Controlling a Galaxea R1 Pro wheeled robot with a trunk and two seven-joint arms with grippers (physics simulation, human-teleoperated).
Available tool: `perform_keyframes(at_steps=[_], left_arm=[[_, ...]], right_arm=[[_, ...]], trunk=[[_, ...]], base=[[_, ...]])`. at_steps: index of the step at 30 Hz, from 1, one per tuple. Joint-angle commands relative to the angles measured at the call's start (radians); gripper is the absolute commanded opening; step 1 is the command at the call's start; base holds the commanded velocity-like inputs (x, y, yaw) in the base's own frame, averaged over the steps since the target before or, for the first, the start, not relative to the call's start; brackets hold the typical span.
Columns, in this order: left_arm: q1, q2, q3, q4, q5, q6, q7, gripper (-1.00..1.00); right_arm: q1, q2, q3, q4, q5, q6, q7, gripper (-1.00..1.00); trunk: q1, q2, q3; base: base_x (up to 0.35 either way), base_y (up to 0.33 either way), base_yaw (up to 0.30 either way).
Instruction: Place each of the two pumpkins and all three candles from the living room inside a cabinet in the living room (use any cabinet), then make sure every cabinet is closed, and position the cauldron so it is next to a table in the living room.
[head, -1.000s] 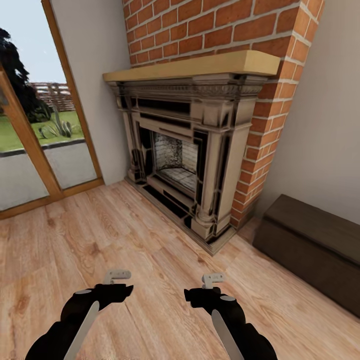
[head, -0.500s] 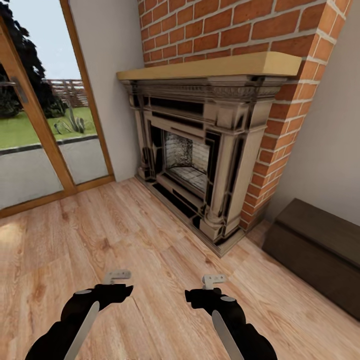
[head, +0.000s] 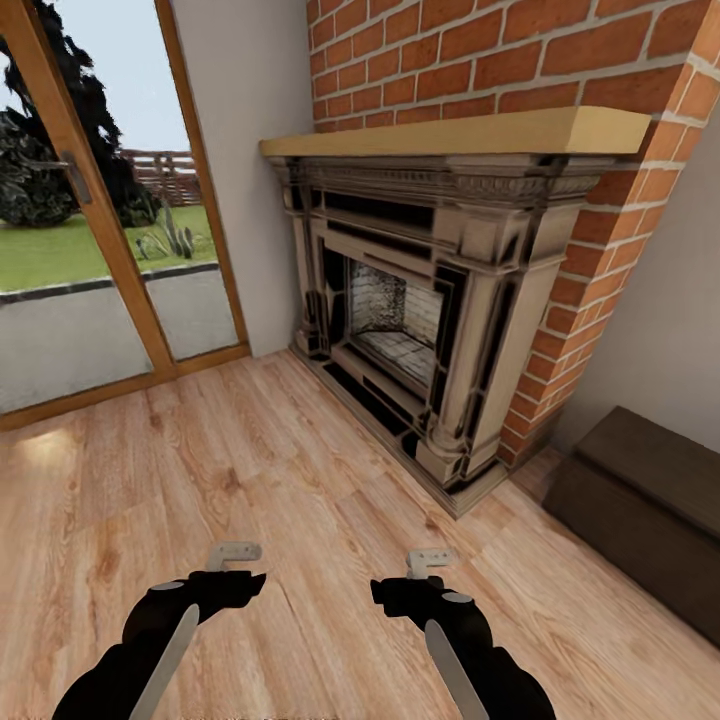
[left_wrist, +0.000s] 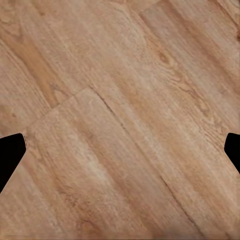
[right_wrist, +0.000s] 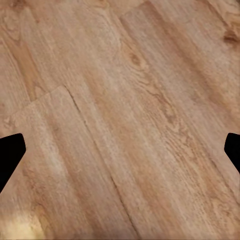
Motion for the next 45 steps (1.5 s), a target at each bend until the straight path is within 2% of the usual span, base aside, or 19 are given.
perform_keyframes(at_steps=[1, 33, 45], left_arm=[[-0.001, 0.001, -0.002, 0.000, 0.009, 0.004, 0.009, 1.00], [-0.001, 0.002, -0.001, 0.001, 0.013, 0.007, 0.003, 1.00], [-0.001, 0.002, -0.001, 0.000, 0.013, 0.010, 0.001, 1.00]], right_arm=[[-0.001, 0.000, 0.001, -0.001, -0.010, 0.002, -0.010, 1.00], [-0.001, -0.001, 0.005, 0.007, -0.007, -0.005, -0.008, 1.00], [-0.001, 0.001, 0.014, 0.010, -0.004, -0.007, -0.008, 1.00]], trunk=[[-0.004, 0.007, 0.001], [-0.127, 0.231, 0.058], [-0.173, 0.315, 0.095]], base=[[0.000, 0.000, 0.145], [0.000, 0.000, 0.139], [0.000, 0.000, 0.112]])
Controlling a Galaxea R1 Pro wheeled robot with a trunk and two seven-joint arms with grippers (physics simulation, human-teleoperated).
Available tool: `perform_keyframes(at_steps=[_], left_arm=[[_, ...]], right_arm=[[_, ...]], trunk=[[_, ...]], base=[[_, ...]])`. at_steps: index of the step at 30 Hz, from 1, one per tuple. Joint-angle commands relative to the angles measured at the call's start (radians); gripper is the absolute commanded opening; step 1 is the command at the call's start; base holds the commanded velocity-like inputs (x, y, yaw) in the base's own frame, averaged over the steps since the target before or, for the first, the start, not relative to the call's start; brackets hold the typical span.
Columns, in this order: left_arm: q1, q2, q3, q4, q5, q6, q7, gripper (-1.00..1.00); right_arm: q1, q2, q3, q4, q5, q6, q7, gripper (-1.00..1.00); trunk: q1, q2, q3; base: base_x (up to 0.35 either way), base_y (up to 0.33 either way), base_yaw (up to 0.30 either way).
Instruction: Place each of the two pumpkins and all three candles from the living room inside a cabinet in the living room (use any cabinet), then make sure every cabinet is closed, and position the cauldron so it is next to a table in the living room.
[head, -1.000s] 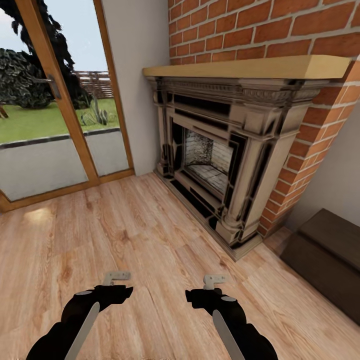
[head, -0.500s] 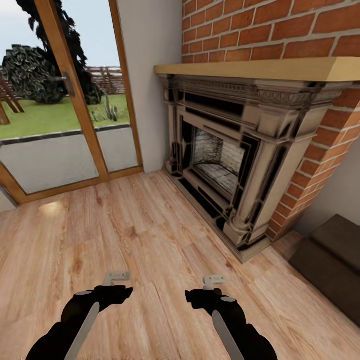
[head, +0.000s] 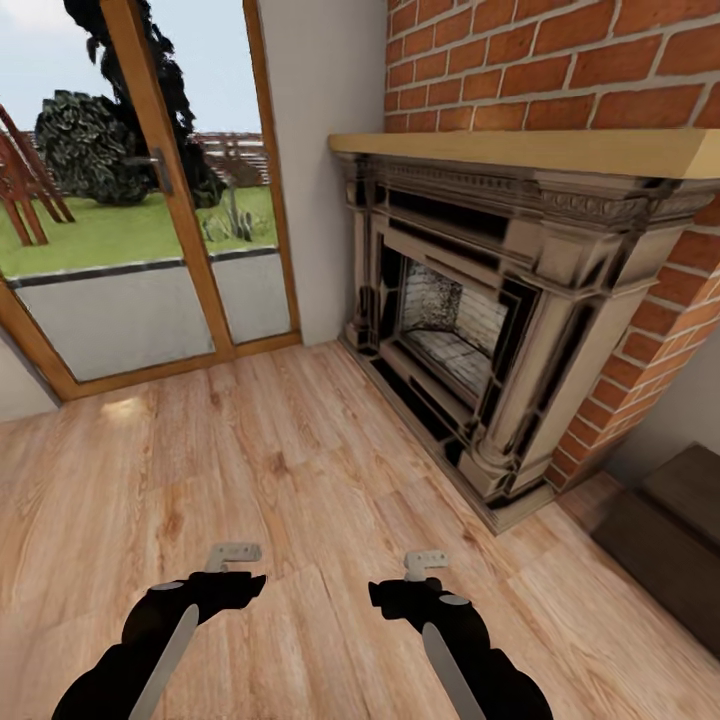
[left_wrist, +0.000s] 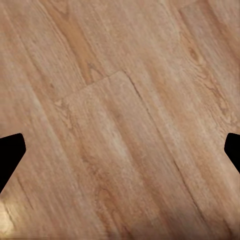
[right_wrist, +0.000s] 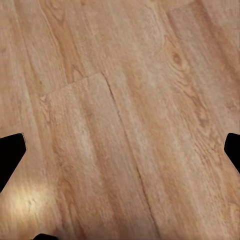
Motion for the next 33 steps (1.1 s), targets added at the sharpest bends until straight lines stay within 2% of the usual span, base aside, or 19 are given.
perform_keyframes(at_steps=[1, 21, 29, 33], left_arm=[[-0.001, 0.001, -0.002, 0.000, 0.009, 0.004, 0.007, 1.00], [-0.001, 0.006, -0.003, -0.004, 0.010, 0.004, 0.005, 1.00], [-0.001, 0.008, -0.003, -0.003, 0.009, 0.002, 0.003, 1.00], [-0.001, 0.007, -0.002, -0.001, 0.009, 0.000, 0.005, 1.00]], right_arm=[[0.000, 0.000, 0.002, -0.001, -0.010, 0.003, -0.010, 1.00], [0.000, 0.000, 0.003, 0.007, -0.010, 0.002, -0.010, 1.00], [0.000, 0.000, 0.003, 0.007, -0.009, -0.004, -0.009, 1.00], [0.000, 0.000, 0.004, 0.007, -0.010, -0.051, -0.008, 1.00]], trunk=[[0.000, 0.000, 0.000], [0.000, 0.000, 0.000], [0.000, 0.000, 0.000], [0.000, 0.000, 0.000]], base=[[0.000, 0.000, 0.257], [0.023, 0.015, 0.282], [0.210, 0.174, 0.080], [0.173, 0.142, 0.009]])
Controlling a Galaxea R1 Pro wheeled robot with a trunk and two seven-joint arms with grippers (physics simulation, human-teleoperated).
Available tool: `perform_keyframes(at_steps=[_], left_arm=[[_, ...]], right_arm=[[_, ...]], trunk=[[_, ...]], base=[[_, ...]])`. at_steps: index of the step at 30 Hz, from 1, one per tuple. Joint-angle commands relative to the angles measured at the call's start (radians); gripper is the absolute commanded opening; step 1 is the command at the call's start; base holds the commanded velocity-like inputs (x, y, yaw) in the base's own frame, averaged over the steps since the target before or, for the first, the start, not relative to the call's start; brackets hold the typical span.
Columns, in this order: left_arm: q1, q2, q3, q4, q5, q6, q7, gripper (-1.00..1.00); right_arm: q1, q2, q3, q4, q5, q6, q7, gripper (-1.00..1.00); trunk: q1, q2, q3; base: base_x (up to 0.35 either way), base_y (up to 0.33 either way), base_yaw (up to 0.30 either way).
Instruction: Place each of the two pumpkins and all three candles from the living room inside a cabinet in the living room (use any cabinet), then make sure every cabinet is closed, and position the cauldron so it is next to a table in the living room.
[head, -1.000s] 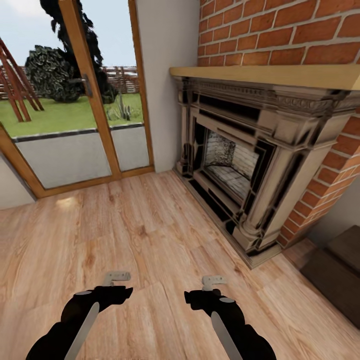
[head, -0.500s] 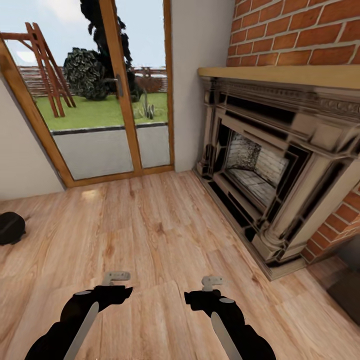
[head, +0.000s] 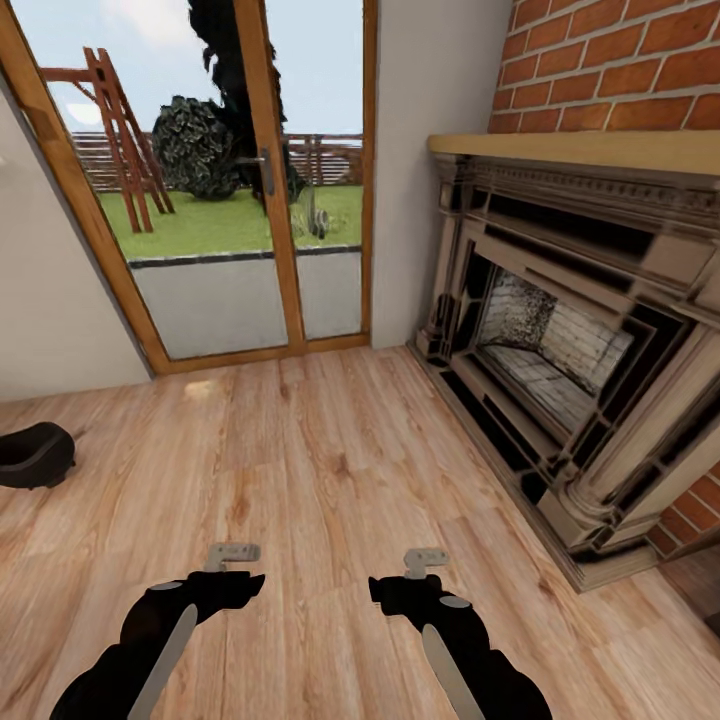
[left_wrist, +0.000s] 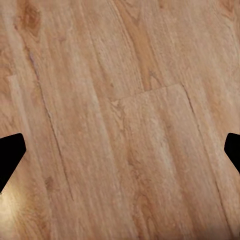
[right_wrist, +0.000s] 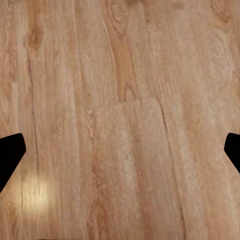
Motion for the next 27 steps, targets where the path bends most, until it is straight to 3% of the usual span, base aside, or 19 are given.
perform_keyframes(at_steps=[1, 12, 27], left_arm=[[-0.001, 0.000, -0.002, 0.000, 0.009, 0.003, 0.008, 1.00], [0.005, -0.009, 0.003, 0.009, 0.000, 0.000, 0.012, 1.00], [0.003, -0.010, 0.004, 0.081, -0.001, -0.012, 0.008, 1.00]], right_arm=[[-0.001, 0.000, 0.002, -0.001, -0.011, -0.005, -0.010, 1.00], [-0.001, 0.013, 0.059, -0.007, -0.018, -0.026, -0.008, 1.00], [-0.001, 0.012, 0.059, -0.007, -0.022, -0.028, -0.001, 1.00]], trunk=[[0.000, 0.000, -0.001], [0.000, 0.000, -0.001], [0.000, 0.000, -0.001]], base=[[0.157, 0.124, 0.004], [0.189, 0.102, 0.001], [0.000, 0.000, 0.000]])
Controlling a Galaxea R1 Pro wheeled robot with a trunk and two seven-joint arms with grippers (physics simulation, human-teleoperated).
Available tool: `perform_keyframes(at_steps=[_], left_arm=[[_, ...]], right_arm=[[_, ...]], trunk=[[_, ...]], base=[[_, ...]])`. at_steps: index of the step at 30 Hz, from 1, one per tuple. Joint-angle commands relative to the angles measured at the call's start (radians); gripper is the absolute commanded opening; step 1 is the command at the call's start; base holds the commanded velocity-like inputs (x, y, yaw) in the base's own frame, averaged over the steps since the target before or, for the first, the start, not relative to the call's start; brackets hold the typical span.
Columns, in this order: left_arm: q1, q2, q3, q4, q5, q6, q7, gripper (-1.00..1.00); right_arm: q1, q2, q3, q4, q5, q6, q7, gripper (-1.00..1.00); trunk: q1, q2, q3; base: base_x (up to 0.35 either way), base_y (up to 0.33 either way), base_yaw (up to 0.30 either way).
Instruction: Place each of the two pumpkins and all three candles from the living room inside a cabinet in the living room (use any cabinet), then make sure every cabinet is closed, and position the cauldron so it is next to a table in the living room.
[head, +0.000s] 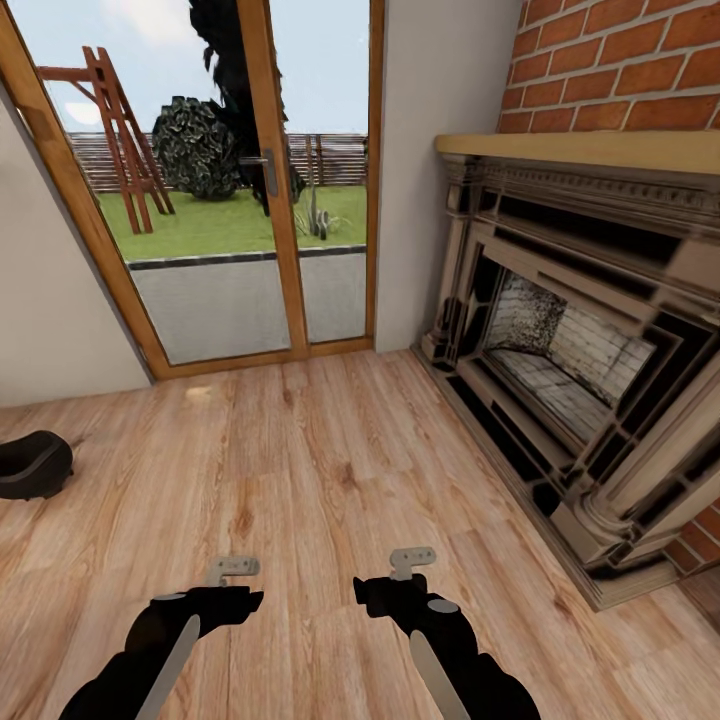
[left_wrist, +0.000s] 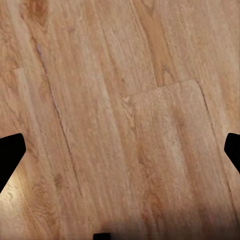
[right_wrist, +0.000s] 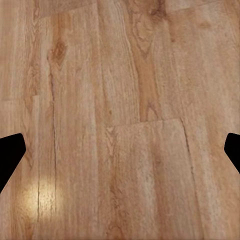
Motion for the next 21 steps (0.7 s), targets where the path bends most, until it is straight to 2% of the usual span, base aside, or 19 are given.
perform_keyframes(at_steps=[1, 8, 11, 21], left_arm=[[-0.001, 0.001, -0.002, -0.001, 0.009, 0.004, 0.007, 1.00], [-0.001, 0.001, -0.002, -0.001, 0.009, 0.004, 0.007, 1.00], [0.001, 0.005, -0.004, 0.002, 0.020, 0.000, 0.005, 1.00], [0.004, 0.008, -0.001, 0.018, 0.026, -0.020, 0.012, 1.00]], right_arm=[[-0.001, 0.000, 0.002, -0.001, -0.010, 0.003, -0.010, 1.00], [-0.001, 0.000, 0.002, -0.001, -0.010, 0.003, -0.010, 1.00], [-0.001, -0.001, 0.000, -0.001, -0.009, -0.001, -0.014, 1.00], [-0.001, -0.002, -0.001, -0.001, -0.006, -0.002, -0.018, 1.00]], trunk=[[0.000, -0.001, -0.001], [0.000, -0.001, -0.001], [0.000, -0.001, -0.001], [0.000, -0.001, -0.001]], base=[[0.000, 0.000, 0.000], [0.000, 0.000, 0.000], [0.098, 0.046, 0.000], [0.257, 0.051, 0.000]])
